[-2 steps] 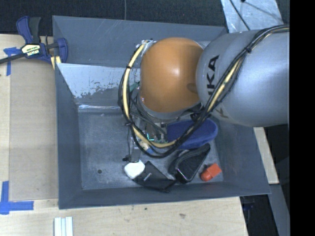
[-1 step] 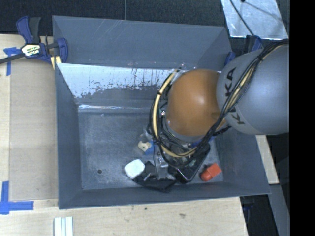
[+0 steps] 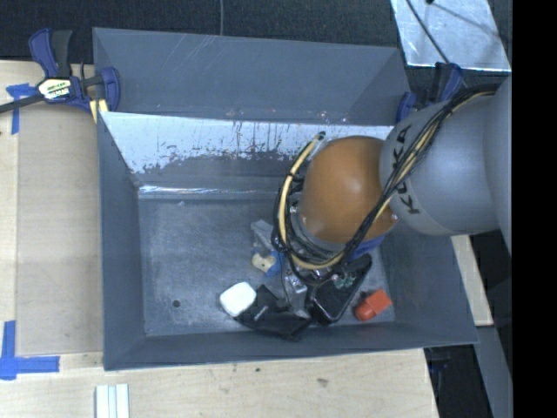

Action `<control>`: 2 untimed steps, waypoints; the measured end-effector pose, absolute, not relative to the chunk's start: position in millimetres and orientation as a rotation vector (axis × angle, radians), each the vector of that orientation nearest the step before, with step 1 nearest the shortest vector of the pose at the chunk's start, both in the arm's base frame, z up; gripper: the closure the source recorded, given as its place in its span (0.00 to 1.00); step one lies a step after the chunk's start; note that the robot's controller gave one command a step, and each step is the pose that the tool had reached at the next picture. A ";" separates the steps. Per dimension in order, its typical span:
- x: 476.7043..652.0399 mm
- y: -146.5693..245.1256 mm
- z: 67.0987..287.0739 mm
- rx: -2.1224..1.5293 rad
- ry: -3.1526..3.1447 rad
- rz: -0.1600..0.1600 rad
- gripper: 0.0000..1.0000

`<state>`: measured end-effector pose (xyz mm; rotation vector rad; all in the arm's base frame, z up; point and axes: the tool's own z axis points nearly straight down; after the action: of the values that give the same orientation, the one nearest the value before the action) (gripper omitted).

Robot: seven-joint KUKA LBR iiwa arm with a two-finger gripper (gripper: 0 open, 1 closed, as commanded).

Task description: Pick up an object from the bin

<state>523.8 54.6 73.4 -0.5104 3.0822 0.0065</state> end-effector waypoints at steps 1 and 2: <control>522.5 54.1 73.0 -0.507 3.089 0.005 1.00; 520.4 51.8 70.8 -0.506 3.096 0.001 0.00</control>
Offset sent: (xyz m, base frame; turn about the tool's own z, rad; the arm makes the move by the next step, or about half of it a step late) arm 0.0000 0.0000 0.0000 0.0000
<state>520.4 51.8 70.8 -0.5059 3.0965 0.0013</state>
